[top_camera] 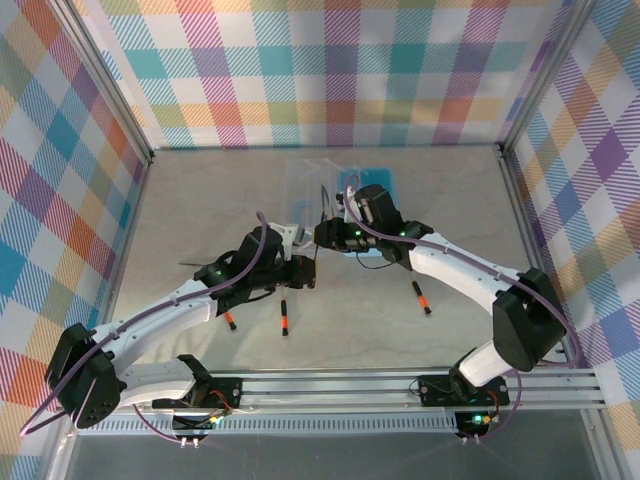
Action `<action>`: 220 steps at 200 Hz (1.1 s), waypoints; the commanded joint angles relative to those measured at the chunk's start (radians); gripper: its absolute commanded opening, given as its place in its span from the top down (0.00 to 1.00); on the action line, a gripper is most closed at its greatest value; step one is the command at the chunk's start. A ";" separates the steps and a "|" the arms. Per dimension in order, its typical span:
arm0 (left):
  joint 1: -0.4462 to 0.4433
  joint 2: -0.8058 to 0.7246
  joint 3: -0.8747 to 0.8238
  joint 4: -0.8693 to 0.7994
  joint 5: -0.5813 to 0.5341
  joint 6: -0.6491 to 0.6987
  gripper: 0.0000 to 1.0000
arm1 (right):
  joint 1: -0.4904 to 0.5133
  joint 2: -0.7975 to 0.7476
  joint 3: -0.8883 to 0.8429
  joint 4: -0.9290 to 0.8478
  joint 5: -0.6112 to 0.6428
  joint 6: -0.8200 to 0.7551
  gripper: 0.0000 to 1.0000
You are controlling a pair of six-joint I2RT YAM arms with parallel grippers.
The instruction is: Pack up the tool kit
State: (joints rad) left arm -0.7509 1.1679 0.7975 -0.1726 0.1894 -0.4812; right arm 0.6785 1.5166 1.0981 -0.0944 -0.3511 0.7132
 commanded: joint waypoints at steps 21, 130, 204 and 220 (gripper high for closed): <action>-0.014 -0.015 0.026 0.022 -0.034 0.004 0.94 | 0.005 0.008 0.043 -0.021 0.036 0.001 0.93; -0.015 -0.207 0.043 -0.264 -0.356 -0.078 0.24 | -0.132 0.061 0.274 -0.269 0.195 -0.202 0.96; -0.014 -0.476 -0.033 -0.609 -0.623 -0.235 0.14 | -0.293 0.423 0.702 -0.495 0.203 -0.421 0.94; -0.014 -0.519 -0.040 -0.639 -0.635 -0.248 0.14 | -0.293 0.507 0.794 -0.547 0.177 -0.434 0.94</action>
State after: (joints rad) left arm -0.7578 0.7055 0.7807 -0.6880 -0.3637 -0.6785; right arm 0.3683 1.9209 1.7672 -0.5003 -0.1467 0.3744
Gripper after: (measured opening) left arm 0.861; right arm 0.080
